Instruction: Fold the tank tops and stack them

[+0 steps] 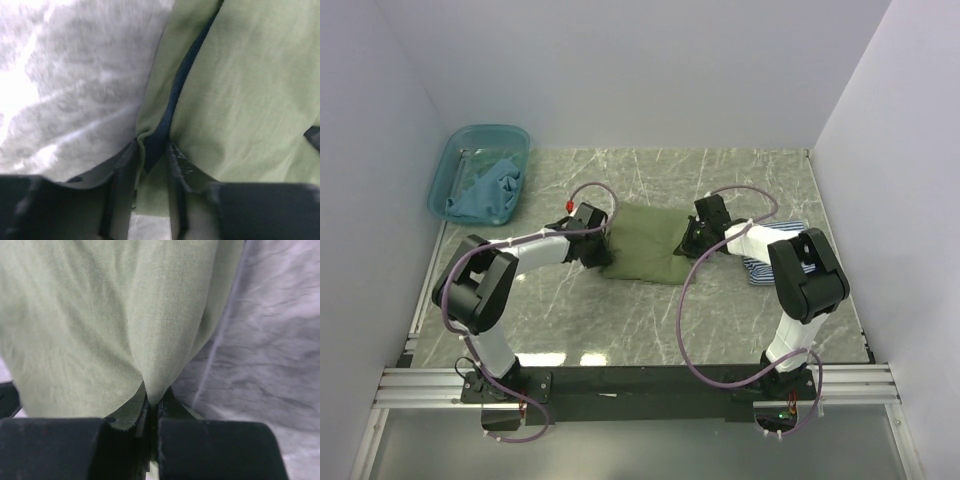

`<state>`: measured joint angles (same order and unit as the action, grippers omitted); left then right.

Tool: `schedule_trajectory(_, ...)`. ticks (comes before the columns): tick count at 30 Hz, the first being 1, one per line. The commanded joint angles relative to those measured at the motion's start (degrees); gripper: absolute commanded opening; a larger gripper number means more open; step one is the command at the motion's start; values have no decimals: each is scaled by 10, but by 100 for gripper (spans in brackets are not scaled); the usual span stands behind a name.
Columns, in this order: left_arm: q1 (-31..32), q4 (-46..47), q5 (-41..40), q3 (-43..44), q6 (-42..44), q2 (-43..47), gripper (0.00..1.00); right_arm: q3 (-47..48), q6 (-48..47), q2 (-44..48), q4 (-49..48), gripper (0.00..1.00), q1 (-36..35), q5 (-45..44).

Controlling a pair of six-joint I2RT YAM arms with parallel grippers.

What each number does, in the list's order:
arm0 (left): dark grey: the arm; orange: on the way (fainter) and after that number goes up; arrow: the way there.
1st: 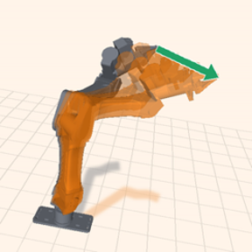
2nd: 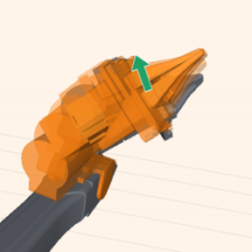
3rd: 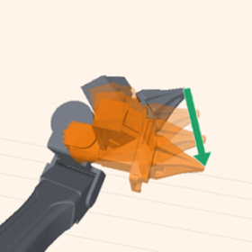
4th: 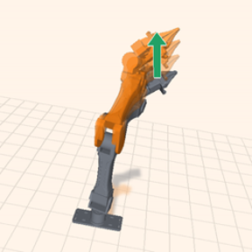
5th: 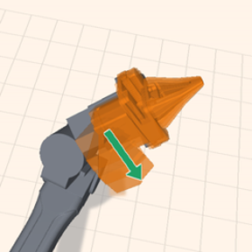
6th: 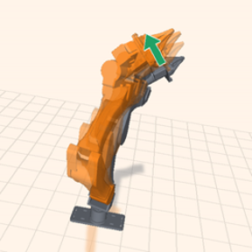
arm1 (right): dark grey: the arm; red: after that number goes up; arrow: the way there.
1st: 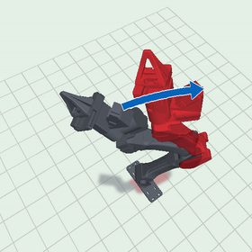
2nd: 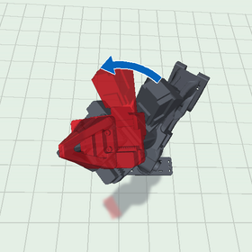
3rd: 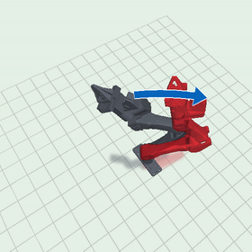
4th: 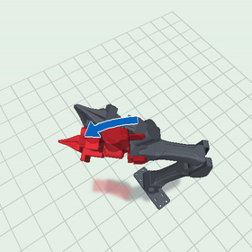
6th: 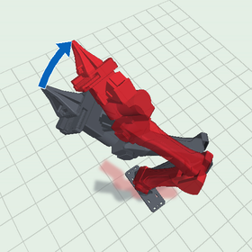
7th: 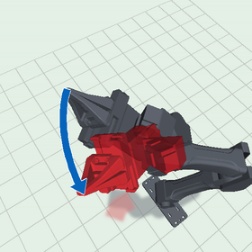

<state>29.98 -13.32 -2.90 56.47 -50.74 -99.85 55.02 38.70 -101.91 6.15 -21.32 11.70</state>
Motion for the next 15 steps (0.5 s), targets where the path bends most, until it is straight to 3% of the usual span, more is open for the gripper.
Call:
schedule_trajectory(1, 8, -34, -2, -10, 2, 28, 36, 32, -42, 18, 97, 0, -7, -93)
schedule_trajectory(6, -1, -86, -19, 3, 26, 108, 48, 82, -92, 51, 197, 0, -10, -183)
schedule_trajectory(15, -6, -94, 33, -20, 52, 207, 49, 188, -165, 56, 350, 0, -33, -348)
